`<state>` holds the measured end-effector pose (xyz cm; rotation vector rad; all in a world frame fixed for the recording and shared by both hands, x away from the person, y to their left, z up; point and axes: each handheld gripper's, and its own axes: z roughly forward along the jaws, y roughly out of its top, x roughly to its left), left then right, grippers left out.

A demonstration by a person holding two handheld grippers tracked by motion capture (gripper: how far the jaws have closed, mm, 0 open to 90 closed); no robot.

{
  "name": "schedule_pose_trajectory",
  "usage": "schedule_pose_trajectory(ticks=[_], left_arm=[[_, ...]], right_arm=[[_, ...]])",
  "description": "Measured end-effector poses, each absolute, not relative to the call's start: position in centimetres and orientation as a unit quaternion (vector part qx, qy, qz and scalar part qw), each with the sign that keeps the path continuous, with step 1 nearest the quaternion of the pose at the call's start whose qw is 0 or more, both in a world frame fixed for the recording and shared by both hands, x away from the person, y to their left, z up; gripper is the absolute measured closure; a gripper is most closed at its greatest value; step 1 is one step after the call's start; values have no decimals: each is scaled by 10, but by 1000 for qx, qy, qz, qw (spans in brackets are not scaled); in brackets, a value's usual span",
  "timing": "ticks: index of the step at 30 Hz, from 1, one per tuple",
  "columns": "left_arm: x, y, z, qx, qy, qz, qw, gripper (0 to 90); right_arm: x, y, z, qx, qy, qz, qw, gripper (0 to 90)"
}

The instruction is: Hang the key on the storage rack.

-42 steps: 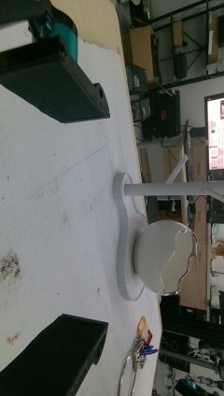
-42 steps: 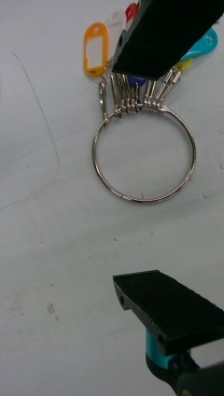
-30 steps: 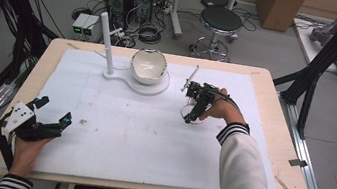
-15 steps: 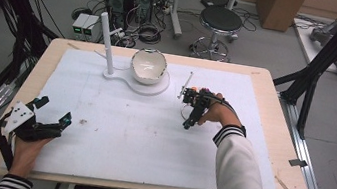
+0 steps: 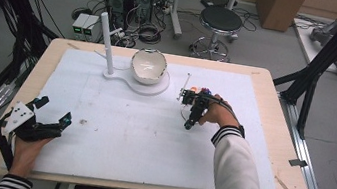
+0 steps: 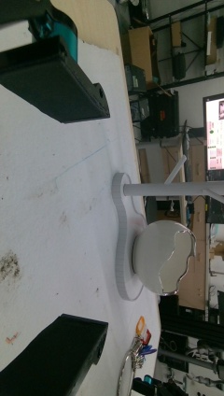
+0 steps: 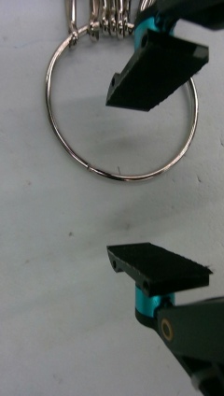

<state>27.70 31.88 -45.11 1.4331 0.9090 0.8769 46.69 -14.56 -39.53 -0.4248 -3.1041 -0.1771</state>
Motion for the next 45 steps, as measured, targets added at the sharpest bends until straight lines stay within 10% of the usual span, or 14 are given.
schedule_pose_trajectory(ticks=[45], left_arm=[[277,319,-451,612,388,375,578,17]], right_arm=[[468,-139,-403,-113,-993,-24,3,719]])
